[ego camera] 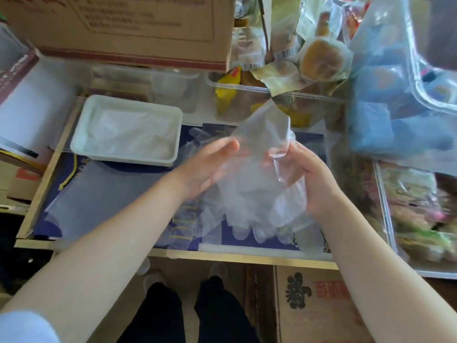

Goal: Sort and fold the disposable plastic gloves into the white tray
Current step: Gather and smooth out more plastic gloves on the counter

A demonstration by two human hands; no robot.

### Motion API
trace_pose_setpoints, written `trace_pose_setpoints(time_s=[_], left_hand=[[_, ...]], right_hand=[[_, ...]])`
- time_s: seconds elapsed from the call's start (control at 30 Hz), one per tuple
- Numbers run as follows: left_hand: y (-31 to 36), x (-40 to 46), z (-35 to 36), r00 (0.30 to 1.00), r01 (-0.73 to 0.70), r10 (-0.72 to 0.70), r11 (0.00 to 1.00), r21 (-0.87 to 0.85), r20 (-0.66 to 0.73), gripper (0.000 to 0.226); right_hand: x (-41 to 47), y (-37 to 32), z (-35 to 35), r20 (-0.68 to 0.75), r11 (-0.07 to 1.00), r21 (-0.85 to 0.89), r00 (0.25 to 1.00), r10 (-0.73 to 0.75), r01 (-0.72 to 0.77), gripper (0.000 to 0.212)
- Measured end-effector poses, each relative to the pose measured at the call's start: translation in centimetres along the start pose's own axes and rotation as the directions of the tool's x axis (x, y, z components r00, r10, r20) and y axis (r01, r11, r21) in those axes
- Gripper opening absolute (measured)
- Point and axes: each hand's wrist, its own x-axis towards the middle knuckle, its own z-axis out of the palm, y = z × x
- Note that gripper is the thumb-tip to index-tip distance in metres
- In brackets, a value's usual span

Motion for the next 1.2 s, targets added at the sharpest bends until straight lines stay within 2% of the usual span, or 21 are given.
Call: trace_pose_setpoints(time_s=[0.07, 0.1, 0.13, 0.27, 0.33, 0.4, 0.47, 0.53, 0.63, 0.7, 0.77, 0.8, 0.83, 0.87, 0.93, 0.97, 1.0, 1.03, 1.1, 1.17, 1.2], left_hand=[[0.1, -0.3, 0.0, 0.999, -0.022, 0.019, 0.997, -0.079, -0.038, 0.035], [0.4, -0.4, 0.1, 0.992, -0.029, 0.015, 0.994, -0.110, -0.127, 0.012], [0.8, -0.7, 0.1, 0.979, -0.045, 0.025, 0.995, -0.093, -0.203, 0.003], [1.7, -1.8, -1.5, 0.921, -0.075, 0.097, 0.995, 0.073, -0.378, 0.015], [2.0, -2.6, -2.7, 0.905, -0.063, 0.133, 0.981, 0.183, -0.403, 0.016], [2.2, -3.6, -3.8, 0.905, -0.054, 0.162, 0.961, 0.270, -0.394, 0.018], [2.3, -4.6, -4.9, 0.913, -0.049, 0.172, 0.946, 0.320, -0.369, 0.018], [2.6, -5.7, -5.6, 0.934, -0.043, 0.175, 0.921, 0.386, -0.312, 0.018], [3.2, -7.4, -6.2, 0.948, -0.075, 0.195, 0.905, 0.418, -0.252, 0.026], [3.6, -8.4, -7.0, 0.946, -0.094, 0.209, 0.908, 0.407, -0.247, 0.035], [3.9, -9.4, -8.0, 0.935, -0.106, 0.226, 0.912, 0.396, -0.272, 0.033], [4.0, -9.8, -8.5, 0.922, -0.110, 0.252, 0.897, 0.427, -0.293, 0.025], [3.9, -9.9, -9.1, 0.893, -0.090, 0.290, 0.865, 0.494, -0.346, 0.018], [3.7, -9.8, -10.0, 0.841, -0.030, 0.330, 0.819, 0.573, -0.428, 0.022], [3.6, -10.2, -11.0, 0.717, 0.128, 0.356, 0.777, 0.616, -0.599, 0.039], [3.7, -10.5, -11.4, 0.700, 0.194, 0.298, 0.795, 0.574, -0.649, 0.035], [3.8, -11.0, -11.6, 0.729, 0.216, 0.208, 0.834, 0.507, -0.652, 0.029], [3.8, -11.4, -11.7, 0.766, 0.219, 0.099, 0.888, 0.404, -0.635, 0.034], [3.8, -12.3, -12.3, 0.815, 0.245, -0.130, 0.960, 0.132, -0.565, 0.060], [4.1, -13.5, -13.2, 0.841, 0.296, -0.300, 0.952, -0.081, -0.451, 0.078], [4.1, -14.0, -13.6, 0.850, 0.320, -0.343, 0.939, -0.125, -0.401, 0.077]], right_hand=[[0.1, -0.5, -0.8, 0.041, 1.000, -0.019, 0.999, 0.003, -0.002, 0.016], [0.2, -0.7, -1.2, 0.035, 0.999, -0.047, 0.999, 0.007, -0.006, 0.011], [0.4, -0.9, -1.5, 0.000, 0.998, -0.055, 0.999, 0.034, -0.034, 0.010], [1.9, -0.9, -2.5, -0.199, 0.971, -0.101, 0.961, 0.191, -0.214, 0.025], [2.7, -0.6, -2.5, -0.308, 0.953, -0.121, 0.923, 0.231, -0.279, 0.029], [3.4, -0.1, -2.1, -0.375, 0.903, -0.298, 0.908, 0.188, -0.310, 0.026], [3.8, 0.2, -0.9, -0.285, 0.833, -0.502, 0.954, 0.096, -0.234, 0.027], [4.1, 0.4, 1.0, -0.063, 0.810, -0.574, 0.993, 0.104, -0.121, 0.038], [4.8, 0.5, 4.4, 0.187, 0.788, -0.615, 0.965, 0.185, -0.032, 0.056], [5.5, 0.4, 6.6, 0.239, 0.779, -0.627, 0.951, 0.195, -0.002, 0.051], [5.9, 0.2, 8.5, 0.278, 0.786, -0.615, 0.948, 0.151, 0.055, 0.018], [6.0, 0.1, 9.3, 0.282, 0.790, -0.605, 0.955, 0.095, 0.101, 0.014], [6.0, 0.0, 10.1, 0.277, 0.796, -0.584, 0.961, 0.015, 0.157, 0.019], [5.9, 0.0, 10.7, 0.275, 0.785, -0.575, 0.958, -0.080, 0.230, 0.024], [5.6, -0.1, 12.3, 0.287, 0.643, -0.656, 0.918, -0.272, 0.395, 0.025], [5.2, 0.1, 13.3, 0.314, 0.531, -0.712, 0.885, -0.343, 0.458, 0.024], [5.0, 0.4, 14.2, 0.353, 0.429, -0.752, 0.856, -0.379, 0.500, 0.021], [4.5, 0.9, 15.3, 0.407, 0.341, -0.775, 0.833, -0.374, 0.532, 0.015], [3.7, 2.4, 17.5, 0.513, 0.152, -0.807, 0.805, -0.297, 0.571, 0.002], [3.1, 4.6, 19.2, 0.568, 0.002, -0.815, 0.800, -0.192, 0.579, 0.013], [2.9, 5.7, 20.0, 0.571, -0.040, -0.820, 0.810, -0.136, 0.571, 0.015]])
